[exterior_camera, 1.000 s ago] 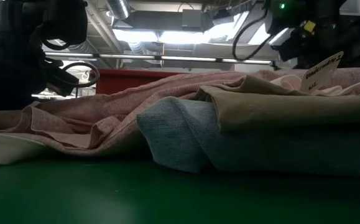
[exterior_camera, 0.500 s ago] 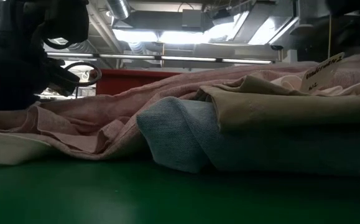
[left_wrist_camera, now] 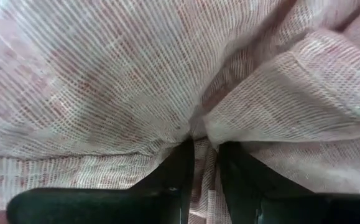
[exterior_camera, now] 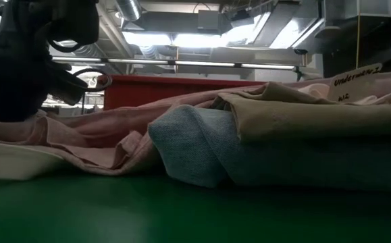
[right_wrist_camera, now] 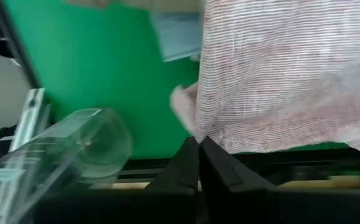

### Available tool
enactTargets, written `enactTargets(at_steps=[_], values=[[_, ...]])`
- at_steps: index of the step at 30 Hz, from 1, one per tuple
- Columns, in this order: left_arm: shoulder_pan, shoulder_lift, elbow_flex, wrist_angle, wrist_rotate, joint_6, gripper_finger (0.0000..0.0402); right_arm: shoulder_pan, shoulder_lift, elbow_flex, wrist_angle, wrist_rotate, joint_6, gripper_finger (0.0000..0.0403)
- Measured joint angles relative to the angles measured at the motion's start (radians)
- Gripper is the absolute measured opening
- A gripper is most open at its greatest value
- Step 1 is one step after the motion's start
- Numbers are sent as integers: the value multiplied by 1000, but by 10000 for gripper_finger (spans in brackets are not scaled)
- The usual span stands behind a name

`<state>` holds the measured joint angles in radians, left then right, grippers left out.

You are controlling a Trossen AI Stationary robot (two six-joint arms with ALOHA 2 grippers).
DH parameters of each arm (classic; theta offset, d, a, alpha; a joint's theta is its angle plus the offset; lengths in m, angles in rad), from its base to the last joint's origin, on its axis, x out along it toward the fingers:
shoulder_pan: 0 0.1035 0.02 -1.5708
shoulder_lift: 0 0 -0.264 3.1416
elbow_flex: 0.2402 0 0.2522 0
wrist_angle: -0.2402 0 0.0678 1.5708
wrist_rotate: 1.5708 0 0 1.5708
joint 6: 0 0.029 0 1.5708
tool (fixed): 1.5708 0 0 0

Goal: Fold laundry
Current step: Fold the pink polo

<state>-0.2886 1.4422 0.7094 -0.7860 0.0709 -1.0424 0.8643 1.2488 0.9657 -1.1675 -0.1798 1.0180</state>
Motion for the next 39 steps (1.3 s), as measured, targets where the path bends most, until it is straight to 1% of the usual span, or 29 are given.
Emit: enactTargets(at_steps=[4, 7, 14, 19, 24, 28, 30, 35, 37, 39], values=[[8, 0, 0, 2, 94, -2, 72, 43, 29, 0, 15, -25, 55, 4], [8, 0, 0, -6, 133, -2, 72, 55, 48, 0, 10, -44, 60, 5], [8, 0, 0, -7, 133, -2, 72, 52, 53, 0, 10, -46, 58, 14], [8, 0, 0, -7, 132, -2, 72, 52, 53, 0, 10, -45, 58, 32], [-1, 0, 24, -23, 126, 10, 72, 53, 53, 0, 10, -45, 58, 80], [-18, -11, 69, -33, 79, 60, 72, 52, 53, 0, 9, -37, 55, 122], [-26, -14, 87, -36, 77, 82, 72, 52, 53, 0, 10, -45, 51, 135], [-47, -14, 96, -37, 83, 84, 72, 52, 48, 4, 2, -168, 50, 144], [-50, -14, 96, -37, 87, 83, 72, 52, 47, 23, -28, -176, 49, 144], [-50, -14, 96, -37, 96, 51, 72, 52, 45, 48, -88, -142, 40, 145]])
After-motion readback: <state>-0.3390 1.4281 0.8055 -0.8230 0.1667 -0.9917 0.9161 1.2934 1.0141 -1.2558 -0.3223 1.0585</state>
